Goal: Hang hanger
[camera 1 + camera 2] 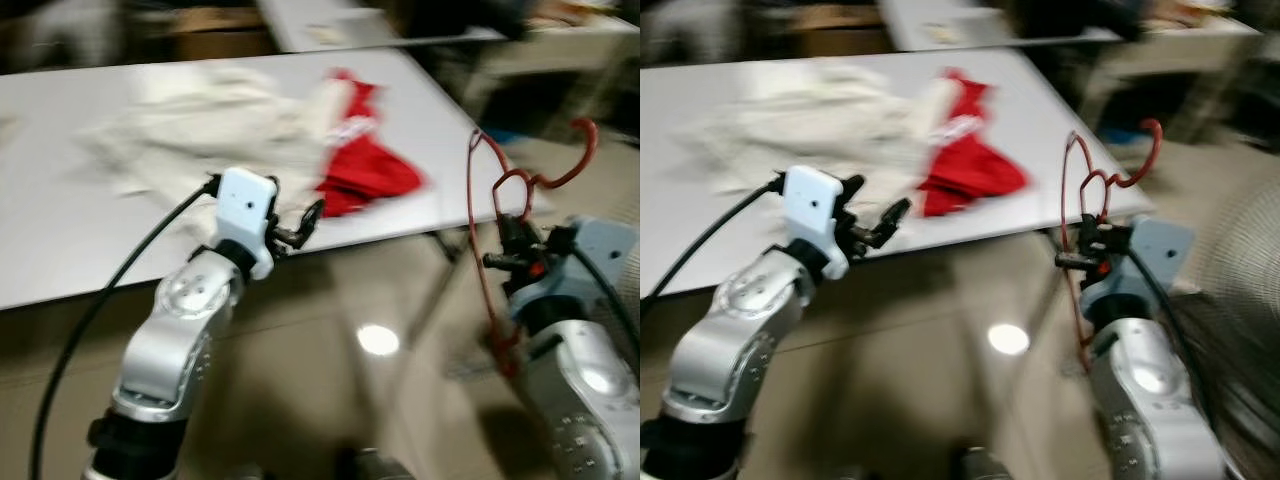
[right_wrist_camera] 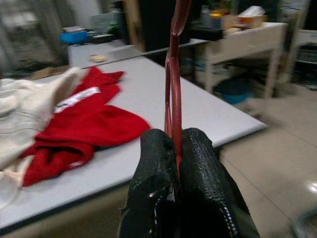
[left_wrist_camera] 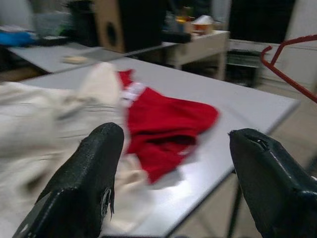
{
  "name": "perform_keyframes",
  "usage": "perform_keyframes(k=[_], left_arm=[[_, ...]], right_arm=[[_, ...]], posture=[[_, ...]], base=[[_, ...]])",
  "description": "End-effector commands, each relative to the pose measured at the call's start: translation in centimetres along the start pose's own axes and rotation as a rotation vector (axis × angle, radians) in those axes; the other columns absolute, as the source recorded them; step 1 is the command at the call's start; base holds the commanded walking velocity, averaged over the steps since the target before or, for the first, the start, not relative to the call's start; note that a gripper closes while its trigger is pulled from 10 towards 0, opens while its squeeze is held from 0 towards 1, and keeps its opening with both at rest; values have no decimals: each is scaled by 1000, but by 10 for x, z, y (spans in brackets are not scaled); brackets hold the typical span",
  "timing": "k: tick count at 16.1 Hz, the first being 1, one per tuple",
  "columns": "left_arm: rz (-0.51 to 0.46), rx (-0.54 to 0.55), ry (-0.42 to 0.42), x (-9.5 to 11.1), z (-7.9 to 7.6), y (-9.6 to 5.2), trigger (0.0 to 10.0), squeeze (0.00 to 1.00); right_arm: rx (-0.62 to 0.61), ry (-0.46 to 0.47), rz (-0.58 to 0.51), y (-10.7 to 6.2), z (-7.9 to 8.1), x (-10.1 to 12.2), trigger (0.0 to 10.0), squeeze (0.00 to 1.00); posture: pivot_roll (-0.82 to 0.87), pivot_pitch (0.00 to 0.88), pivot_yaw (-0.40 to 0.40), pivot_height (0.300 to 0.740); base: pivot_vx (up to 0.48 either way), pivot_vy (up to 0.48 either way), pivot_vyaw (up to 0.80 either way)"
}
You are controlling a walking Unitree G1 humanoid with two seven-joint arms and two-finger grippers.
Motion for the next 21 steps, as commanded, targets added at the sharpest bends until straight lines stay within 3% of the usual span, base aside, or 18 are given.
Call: perform_keyframes(k=[1,13,17,21], left_arm=[[11,-6,-8,-1,-1,-2,10000,0],[25,8,8,-4,-1,-4,10000,0],[23,15,15,-4,3,-7,10000,0],[21,15,15,-4,3,-7,10000,0]], right_arm=[[15,4,-5,-1,3,3,10000,0],[46,-42,25,-2,8,-3,10000,0],[49,-139,4,1,9,-4,10000,0],[84,-100,14,1,11,-7,10000,0]], posture=[[-41,94,-20,740],[-42,107,-37,740],[-38,113,-46,740],[-35,117,-50,740]], base=[[0,0,0],[0,0,0],[0,0,0],[126,0,0]])
Point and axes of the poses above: a point about 5 cm out from each wrist's last joint towards the gripper, its own y axis pointing out of the wrist towards the gripper, its own x axis along the axis of the wrist's last joint, z = x × y, the point moved 3 cm from there along y, pointing out of the wrist towards the gripper, and after that the axes turned 5 degrees about y, right-handed, at the moved point
